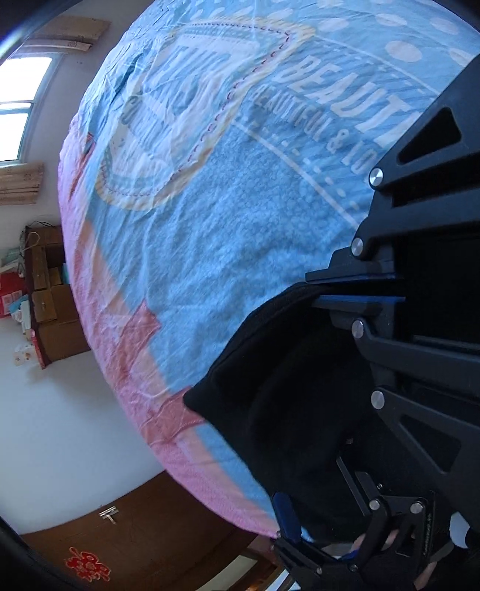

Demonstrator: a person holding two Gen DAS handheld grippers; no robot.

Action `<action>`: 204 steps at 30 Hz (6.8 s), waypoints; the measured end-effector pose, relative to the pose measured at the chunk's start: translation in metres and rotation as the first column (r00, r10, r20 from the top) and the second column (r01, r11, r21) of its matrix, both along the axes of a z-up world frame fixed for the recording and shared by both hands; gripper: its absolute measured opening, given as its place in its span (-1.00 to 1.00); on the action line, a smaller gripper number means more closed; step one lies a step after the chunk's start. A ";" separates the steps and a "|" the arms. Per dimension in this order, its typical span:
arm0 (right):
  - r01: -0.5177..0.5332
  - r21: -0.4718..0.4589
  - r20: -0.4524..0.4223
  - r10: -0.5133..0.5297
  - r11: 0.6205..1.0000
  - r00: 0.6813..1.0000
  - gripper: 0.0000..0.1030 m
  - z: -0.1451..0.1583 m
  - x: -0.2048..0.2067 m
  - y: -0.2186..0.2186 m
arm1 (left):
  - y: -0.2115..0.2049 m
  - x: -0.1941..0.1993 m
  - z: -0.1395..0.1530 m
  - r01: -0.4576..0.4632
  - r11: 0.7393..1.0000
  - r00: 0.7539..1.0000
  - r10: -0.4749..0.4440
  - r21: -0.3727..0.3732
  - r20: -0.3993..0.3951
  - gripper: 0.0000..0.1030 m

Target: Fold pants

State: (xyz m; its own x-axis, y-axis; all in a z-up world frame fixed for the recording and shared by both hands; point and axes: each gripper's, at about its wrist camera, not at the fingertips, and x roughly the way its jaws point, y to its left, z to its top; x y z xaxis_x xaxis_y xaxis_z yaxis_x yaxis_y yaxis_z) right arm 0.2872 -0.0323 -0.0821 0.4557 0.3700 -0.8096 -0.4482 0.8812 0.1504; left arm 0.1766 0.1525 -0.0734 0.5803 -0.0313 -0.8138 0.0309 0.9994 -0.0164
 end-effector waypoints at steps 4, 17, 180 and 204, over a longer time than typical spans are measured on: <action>-0.027 0.050 0.084 0.022 0.998 0.996 -0.90 0.028 -0.039 0.006 | 0.016 -0.015 0.018 0.024 0.997 0.999 -0.021 -0.080 0.040 0.88; -0.122 -0.082 0.229 0.138 0.989 0.964 -0.90 0.006 -0.169 0.066 | 0.014 -0.020 0.030 0.092 0.973 0.996 -0.088 -0.210 0.028 0.92; 0.380 0.716 -0.439 -0.046 0.585 0.897 0.41 -0.050 -0.136 -0.116 | 0.003 -0.082 -0.021 0.136 0.975 0.971 -0.166 0.175 0.173 0.46; 0.853 0.109 0.107 -0.859 0.511 0.501 0.01 0.064 -0.294 -0.338 | -0.116 -0.108 -0.008 0.396 0.918 0.911 -0.397 0.033 0.117 0.45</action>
State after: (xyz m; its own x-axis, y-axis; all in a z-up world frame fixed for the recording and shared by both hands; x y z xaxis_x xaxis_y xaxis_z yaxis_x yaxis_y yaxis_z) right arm -0.0070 -0.3707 -0.0183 0.6636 -0.2316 -0.7113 0.5044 0.8408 0.1968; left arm 0.0683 0.0361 -0.0813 0.6136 -0.2722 -0.7412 0.4255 0.9048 0.0199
